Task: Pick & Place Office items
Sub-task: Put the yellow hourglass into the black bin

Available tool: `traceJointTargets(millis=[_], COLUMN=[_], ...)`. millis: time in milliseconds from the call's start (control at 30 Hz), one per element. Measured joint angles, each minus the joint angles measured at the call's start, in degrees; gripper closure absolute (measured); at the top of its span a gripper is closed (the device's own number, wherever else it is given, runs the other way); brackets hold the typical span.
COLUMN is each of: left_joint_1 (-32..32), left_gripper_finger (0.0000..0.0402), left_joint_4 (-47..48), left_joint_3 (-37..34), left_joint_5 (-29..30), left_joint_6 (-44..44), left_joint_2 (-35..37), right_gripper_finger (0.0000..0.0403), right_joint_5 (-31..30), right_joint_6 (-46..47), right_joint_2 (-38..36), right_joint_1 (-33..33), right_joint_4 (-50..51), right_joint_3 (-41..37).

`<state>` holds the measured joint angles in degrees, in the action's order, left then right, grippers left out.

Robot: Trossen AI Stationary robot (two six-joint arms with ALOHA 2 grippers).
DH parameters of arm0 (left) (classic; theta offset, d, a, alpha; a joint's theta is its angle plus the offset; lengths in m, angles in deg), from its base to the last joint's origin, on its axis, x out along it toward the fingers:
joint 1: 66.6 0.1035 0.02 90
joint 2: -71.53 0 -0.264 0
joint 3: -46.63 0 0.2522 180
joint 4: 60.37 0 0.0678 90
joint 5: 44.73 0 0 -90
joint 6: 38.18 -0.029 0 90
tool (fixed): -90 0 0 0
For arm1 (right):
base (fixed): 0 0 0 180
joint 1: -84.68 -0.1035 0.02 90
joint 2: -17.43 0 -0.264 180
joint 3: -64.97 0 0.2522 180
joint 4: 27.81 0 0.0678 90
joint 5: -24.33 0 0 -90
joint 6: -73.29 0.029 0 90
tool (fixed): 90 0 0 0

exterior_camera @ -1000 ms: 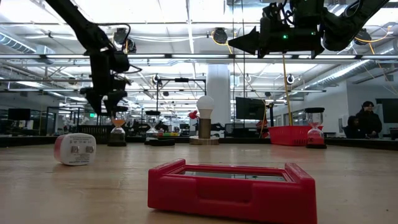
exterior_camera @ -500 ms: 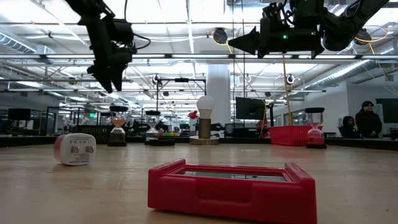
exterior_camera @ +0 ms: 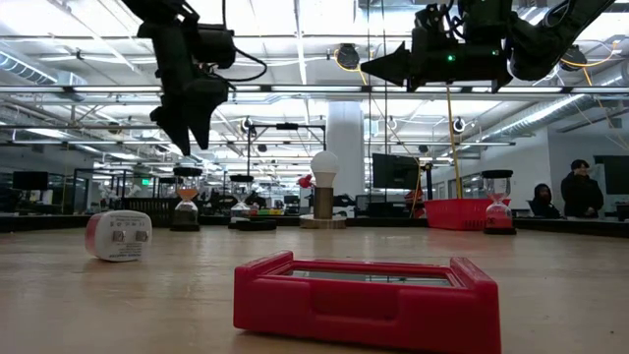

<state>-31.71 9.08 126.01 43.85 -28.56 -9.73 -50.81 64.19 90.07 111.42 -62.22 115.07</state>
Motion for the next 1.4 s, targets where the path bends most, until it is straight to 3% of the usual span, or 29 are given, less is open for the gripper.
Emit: traceJointTargets(millis=[600,733,933,1167,1400], left_joint_1=[-4.58,-5.51,-5.64,-4.49,2.24], left_gripper_finger=[0.0063,0.009,0.0185,0.0187,0.0187], left_joint_4=[1.18,1.2,3.19,7.0,16.88], left_joint_3=[0.0,0.0,0.0,1.0,6.95], left_joint_5=[3.44,3.64,4.6,6.27,10.04], left_joint_6=[-0.32,-0.86,-1.61,-3.62,-4.92], left_joint_2=[-9.23,-10.58,-10.91,-9.7,-3.76], right_gripper_finger=[0.0403,0.0403,0.0403,0.0403,0.0403], right_joint_5=[1.86,1.85,1.85,1.84,1.84], right_joint_6=[0.26,0.26,0.26,0.26,0.26], right_joint_2=[0.02,0.02,0.02,0.02,0.02], right_joint_1=[0.0,0.0,0.0,0.0,0.0], right_joint_4=[-0.44,-0.44,-0.42,-0.42,-0.39], right_joint_3=[0.0,0.0,0.0,0.0,0.0])
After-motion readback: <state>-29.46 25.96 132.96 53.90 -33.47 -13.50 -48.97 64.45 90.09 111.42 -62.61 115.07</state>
